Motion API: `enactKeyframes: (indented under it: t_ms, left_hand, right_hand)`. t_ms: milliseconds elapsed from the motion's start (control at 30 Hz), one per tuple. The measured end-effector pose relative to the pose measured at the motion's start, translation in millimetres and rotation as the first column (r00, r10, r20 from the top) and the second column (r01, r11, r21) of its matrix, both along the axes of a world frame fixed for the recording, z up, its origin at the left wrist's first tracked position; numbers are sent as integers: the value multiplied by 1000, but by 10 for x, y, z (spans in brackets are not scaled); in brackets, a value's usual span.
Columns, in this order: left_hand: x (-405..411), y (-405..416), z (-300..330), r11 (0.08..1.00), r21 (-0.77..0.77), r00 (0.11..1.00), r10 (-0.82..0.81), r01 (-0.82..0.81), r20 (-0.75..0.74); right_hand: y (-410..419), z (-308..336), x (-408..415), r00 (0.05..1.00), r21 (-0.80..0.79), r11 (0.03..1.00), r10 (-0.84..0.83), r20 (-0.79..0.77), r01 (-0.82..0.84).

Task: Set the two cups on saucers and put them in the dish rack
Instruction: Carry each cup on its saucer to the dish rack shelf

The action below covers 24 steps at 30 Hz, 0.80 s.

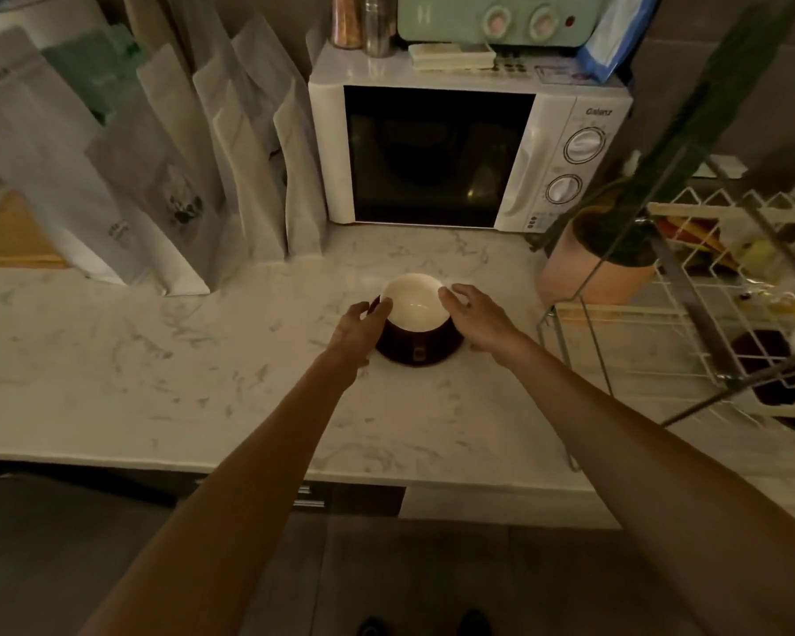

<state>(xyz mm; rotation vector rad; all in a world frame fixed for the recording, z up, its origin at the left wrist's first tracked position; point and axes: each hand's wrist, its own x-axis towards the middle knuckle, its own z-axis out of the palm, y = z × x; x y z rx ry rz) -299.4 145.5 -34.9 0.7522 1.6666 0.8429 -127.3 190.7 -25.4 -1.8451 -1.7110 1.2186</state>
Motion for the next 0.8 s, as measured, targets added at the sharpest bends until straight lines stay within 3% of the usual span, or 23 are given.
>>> enactKeyframes:
  t_ms: [233,800]
  left_hand:
    - [-14,132,-70,995,-19,988,96,-94,122]
    - [-74,-162,3,999,25,998,22,-23,58]
  right_hand:
    - [102,-173,-25,994,5,1000,-7,-106,8]
    - [-151,-171,15,981,34,998,-36,-193,43]
